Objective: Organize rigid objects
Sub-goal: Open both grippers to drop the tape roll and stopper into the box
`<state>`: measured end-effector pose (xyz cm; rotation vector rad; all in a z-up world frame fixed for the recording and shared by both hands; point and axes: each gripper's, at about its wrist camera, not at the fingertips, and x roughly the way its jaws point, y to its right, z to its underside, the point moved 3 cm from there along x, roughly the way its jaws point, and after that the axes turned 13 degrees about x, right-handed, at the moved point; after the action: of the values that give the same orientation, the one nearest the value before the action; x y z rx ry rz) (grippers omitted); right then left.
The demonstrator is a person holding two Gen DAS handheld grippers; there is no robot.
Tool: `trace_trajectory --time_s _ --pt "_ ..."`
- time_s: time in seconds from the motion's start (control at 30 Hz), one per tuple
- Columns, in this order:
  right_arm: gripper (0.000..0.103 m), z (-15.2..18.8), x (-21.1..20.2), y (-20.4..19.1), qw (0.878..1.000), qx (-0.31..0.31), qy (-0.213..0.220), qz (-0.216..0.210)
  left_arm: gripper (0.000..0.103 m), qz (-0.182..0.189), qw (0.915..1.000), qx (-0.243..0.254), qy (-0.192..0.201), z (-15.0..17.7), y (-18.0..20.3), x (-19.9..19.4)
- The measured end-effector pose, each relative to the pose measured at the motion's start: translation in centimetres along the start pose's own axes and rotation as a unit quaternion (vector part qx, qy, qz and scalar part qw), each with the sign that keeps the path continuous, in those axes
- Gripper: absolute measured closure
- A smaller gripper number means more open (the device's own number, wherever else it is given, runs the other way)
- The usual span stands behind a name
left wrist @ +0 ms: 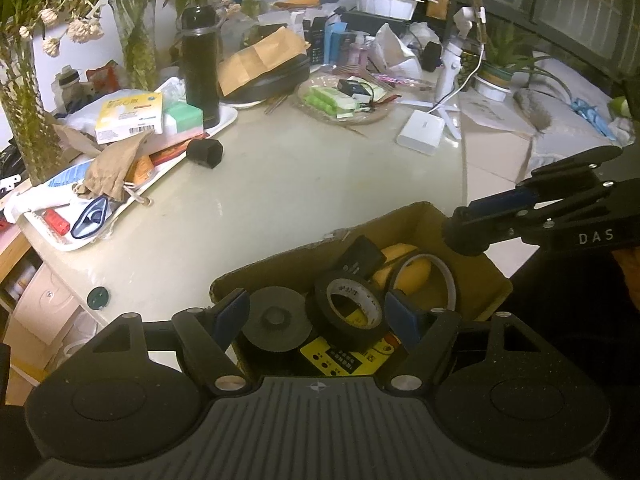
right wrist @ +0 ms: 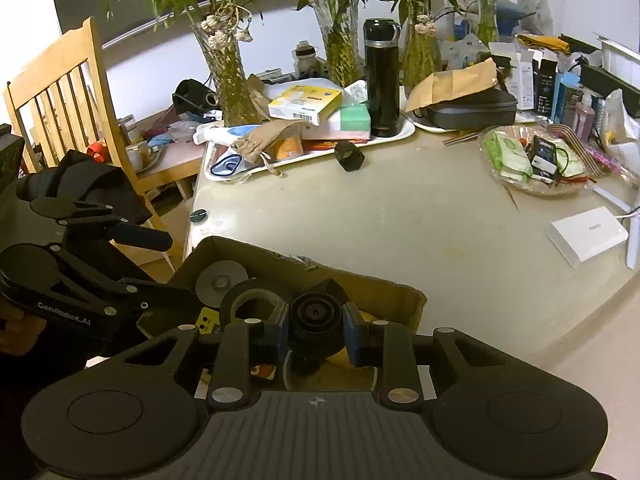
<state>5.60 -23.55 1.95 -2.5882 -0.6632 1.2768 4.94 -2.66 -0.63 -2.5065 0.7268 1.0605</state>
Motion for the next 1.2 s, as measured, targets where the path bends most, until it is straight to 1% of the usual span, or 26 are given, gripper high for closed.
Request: trace_trajectory --time_s 0.17,0.23,0.27,0.3,0.33,0.4,0.43,0.47,0.53,0.63,0.73,0.9,1.2 --pt "0.072 -0.3 0.1 -0.7 1.0 -0.007 -0.003 -0.003 0.029 -0.003 1.0 -0.005 -0.005 0.3 0.0 -0.1" --pt "0.071 -0.3 0.6 -0.7 1.0 -0.009 -0.019 -0.001 0.029 -0.004 0.9999 -0.007 -0.007 0.3 -0.1 -0.2" --pt "0.066 -0.1 1.1 -0.7 0.999 -0.01 -0.033 0.005 0.029 -0.004 0.9999 -0.008 -0.008 0.3 -0.1 -0.2" --pt "0.051 0.0 1.5 -0.7 0.999 -0.011 -0.044 0.013 0.029 -0.006 0.9999 -0.009 -0.01 0.3 -0.1 -0.2" --pt "0.041 0.3 1.9 -0.7 0.998 -0.013 -0.052 0.023 0.029 -0.007 0.9999 -0.009 -0.011 0.4 -0.1 -0.2" --pt "0.036 0.6 2.4 -0.6 0.997 -0.019 -0.06 0.036 0.029 -0.009 0.9998 -0.011 -0.014 0.4 -0.2 -0.2" --pt "0.03 0.9 2.7 -0.6 0.997 -0.019 -0.067 0.039 0.029 -0.01 0.9997 -0.013 -0.016 0.5 -0.3 -0.2" --pt "0.026 1.0 3.0 -0.5 0.996 -0.018 -0.075 0.043 0.029 -0.011 0.9997 -0.014 -0.019 0.6 -0.4 -0.2" --pt "0.013 1.3 3.2 -0.4 0.995 -0.019 -0.079 0.054 0.029 -0.011 0.9996 -0.015 -0.023 0.7 -0.5 -0.1" --pt "0.004 1.4 3.1 -0.5 0.994 -0.026 -0.078 0.066 0.029 -0.012 0.9994 -0.015 -0.028 0.8 -0.5 -0.1" --pt "0.003 1.4 3.2 -0.6 0.994 -0.03 -0.076 0.076 0.029 -0.01 0.9994 -0.013 -0.031 0.9 -0.5 -0.1" --pt "0.003 1.5 3.6 -0.2 0.992 -0.024 -0.089 0.087 0.029 -0.009 0.999 -0.016 -0.04 1.0 -0.7 0.1" --pt "0.003 1.3 4.0 0.4 0.991 -0.006 -0.096 0.097 0.029 0.008 0.9989 -0.013 -0.044 1.0 -0.5 0.5"
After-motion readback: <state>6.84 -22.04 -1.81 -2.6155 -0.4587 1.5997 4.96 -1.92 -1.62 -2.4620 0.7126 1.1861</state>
